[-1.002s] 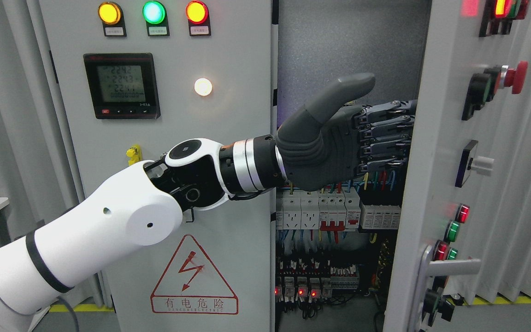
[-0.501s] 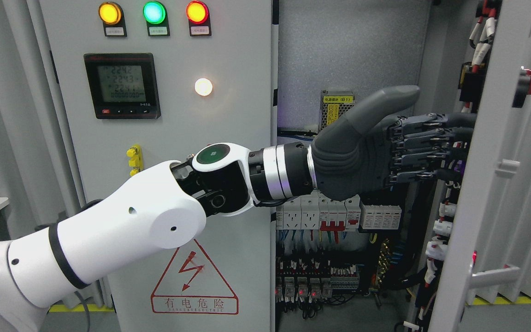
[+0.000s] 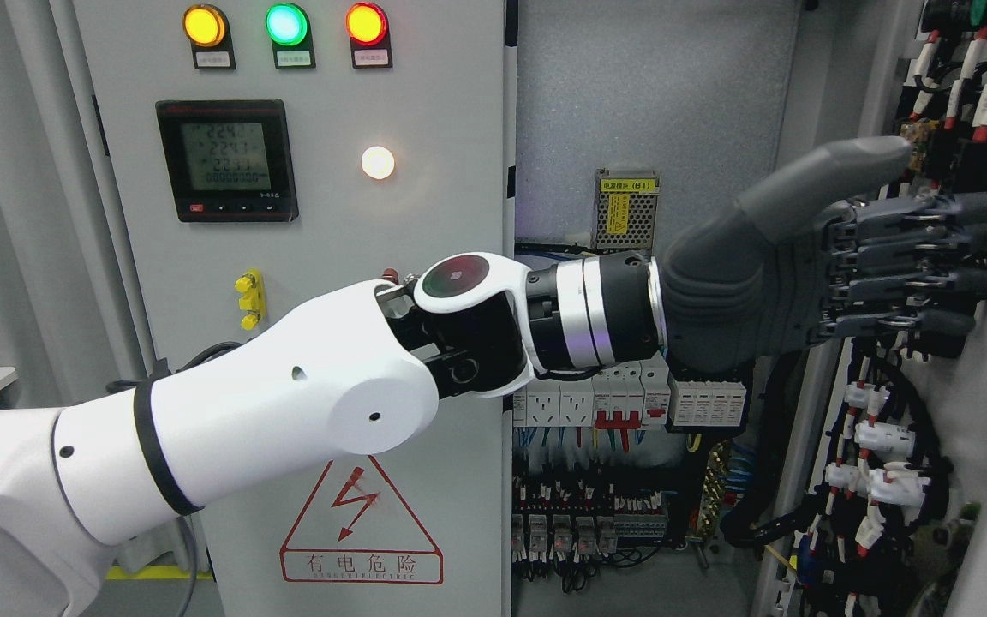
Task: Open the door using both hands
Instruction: 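Push the inner edge of the button-covered door away with the left hand, then extend the left arm to swing the button-covered door wide open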
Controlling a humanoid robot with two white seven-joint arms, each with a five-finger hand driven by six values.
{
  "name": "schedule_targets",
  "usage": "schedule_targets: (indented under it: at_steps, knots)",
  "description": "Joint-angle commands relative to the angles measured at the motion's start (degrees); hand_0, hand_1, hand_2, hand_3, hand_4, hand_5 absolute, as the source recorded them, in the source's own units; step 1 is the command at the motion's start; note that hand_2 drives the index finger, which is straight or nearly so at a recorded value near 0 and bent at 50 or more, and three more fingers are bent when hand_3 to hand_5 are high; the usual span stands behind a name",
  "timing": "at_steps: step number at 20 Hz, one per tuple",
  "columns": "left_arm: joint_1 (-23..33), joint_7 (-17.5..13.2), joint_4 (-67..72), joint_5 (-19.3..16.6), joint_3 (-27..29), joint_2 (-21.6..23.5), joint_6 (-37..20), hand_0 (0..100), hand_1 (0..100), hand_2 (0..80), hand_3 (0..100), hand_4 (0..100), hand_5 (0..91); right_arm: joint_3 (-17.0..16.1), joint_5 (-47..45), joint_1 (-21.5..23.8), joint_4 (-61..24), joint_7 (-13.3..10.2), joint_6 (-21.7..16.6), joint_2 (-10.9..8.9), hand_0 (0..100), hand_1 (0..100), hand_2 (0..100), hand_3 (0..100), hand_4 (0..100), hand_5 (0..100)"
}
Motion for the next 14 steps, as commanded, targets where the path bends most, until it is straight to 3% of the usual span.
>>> schedule_targets:
  at_steps: [1, 14]
  knots:
    - [-1.3, 0.0, 0.4, 1.1, -4.1, -5.6, -0.3, 29, 0, 2.8, 3, 4, 0.0, 0.0, -0.4, -1.7, 1.5, 0.0, 0.0, 0.00, 22, 0, 0, 0, 0, 0]
    - [-1.3, 1.1, 2.9, 1.1, -4.4, -9.0, -0.7, 29, 0, 2.8, 3, 4, 0.0, 0.0, -0.4, -1.7, 1.5, 0.0, 0.0, 0.00, 22, 0, 0, 0, 0, 0]
